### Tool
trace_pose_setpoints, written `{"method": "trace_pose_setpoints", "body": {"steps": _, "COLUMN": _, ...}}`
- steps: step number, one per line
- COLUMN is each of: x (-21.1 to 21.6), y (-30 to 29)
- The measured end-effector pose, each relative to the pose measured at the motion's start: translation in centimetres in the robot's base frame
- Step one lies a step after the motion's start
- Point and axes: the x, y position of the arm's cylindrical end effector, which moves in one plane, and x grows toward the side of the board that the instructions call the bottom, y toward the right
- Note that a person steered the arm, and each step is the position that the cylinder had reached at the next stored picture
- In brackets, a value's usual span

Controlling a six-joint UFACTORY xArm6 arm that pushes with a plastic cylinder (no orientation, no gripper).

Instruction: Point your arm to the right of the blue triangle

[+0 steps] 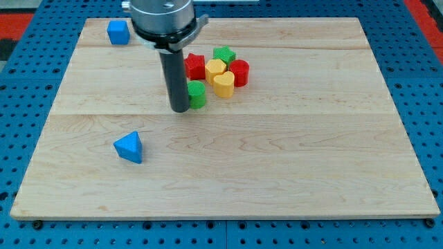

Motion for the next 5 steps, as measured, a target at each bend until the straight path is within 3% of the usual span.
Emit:
{"method": "trace_pose_setpoints", "body": {"steps": 3, "x": -1.4, "y": 1.9}}
{"method": "trace_pose_setpoints", "body": {"steps": 5, "x": 2.2, "y": 1.2}}
